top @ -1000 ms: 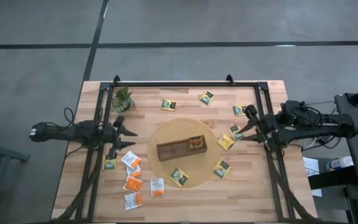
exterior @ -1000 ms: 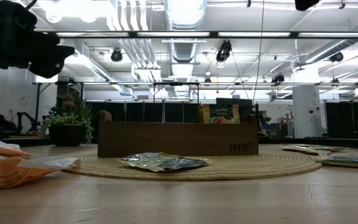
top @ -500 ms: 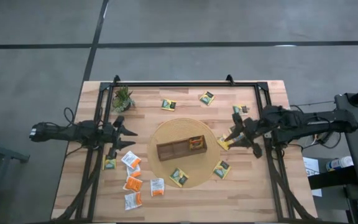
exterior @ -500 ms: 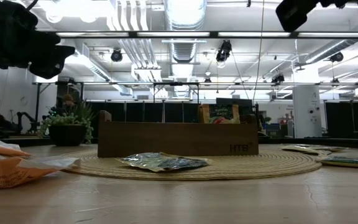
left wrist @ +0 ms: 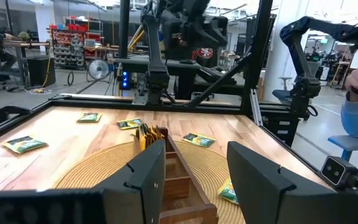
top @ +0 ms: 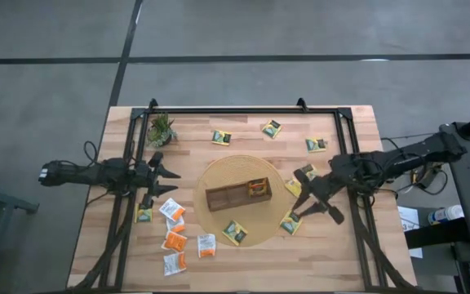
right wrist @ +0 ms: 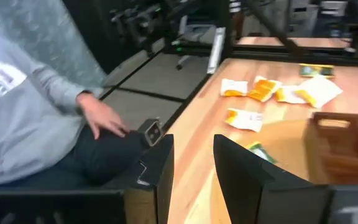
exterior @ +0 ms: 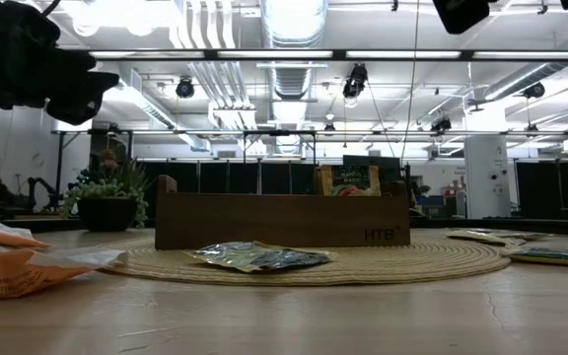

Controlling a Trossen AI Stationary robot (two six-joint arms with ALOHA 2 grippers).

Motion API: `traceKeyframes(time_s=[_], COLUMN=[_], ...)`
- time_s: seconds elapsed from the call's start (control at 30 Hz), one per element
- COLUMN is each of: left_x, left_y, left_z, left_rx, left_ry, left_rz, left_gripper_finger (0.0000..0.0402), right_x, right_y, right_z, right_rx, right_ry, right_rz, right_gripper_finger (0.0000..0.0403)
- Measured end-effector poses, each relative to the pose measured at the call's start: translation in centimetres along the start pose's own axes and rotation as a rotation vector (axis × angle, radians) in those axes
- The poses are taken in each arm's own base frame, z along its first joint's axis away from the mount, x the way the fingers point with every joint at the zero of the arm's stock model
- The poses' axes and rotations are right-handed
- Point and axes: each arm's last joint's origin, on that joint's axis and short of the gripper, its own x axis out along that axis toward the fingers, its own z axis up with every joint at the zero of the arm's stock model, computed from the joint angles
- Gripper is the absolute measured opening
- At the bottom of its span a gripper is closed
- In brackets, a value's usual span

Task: Pick & Place Tea
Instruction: Put the yellow tea bag into the middle section of the wooden organizer

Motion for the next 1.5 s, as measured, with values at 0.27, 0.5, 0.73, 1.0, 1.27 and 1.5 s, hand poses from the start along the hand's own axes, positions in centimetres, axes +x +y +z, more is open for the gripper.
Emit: traceKeyframes(time_s=[0.27,0.5,0.73,1.0,1.27,1.5], left_x=[0.0,0.0,0.0,0.0,0.0,0.0], left_y=[0.0,0.0,0.0,0.0,0.0,0.0], left_z=[0.0,0.0,0.0,0.0,0.0,0.0], left_rx=[0.000,0.000,0.000,0.000,0.000,0.000], left_ry=[-0.001,-0.001,0.000,0.000,0.000,0.000], left_rz=[0.000,0.000,-0.001,-0.001,-0.001,-0.001], left_gripper_finger=[0.0167,0.0167,0.0167,0.0167,0.0167,0.0167], right_x=[4.4,9.0,15.1,22.1,23.5,22.3], right_y=[1.5,0.3,-1.5,-3.7,-2.2,-0.8], right_z=[0.8,1.0,0.7,0.1,-0.3,0.1], right_rx=[-0.096,-0.078,-0.041,0.020,-0.214,-0.315], right_ry=[0.109,0.203,0.295,0.432,0.627,0.580], right_rz=[0.111,0.106,0.088,0.066,-0.267,-0.344], right_gripper_finger=[0.0111,0.0111,0.0111,0.0111,0.0111,0.0111])
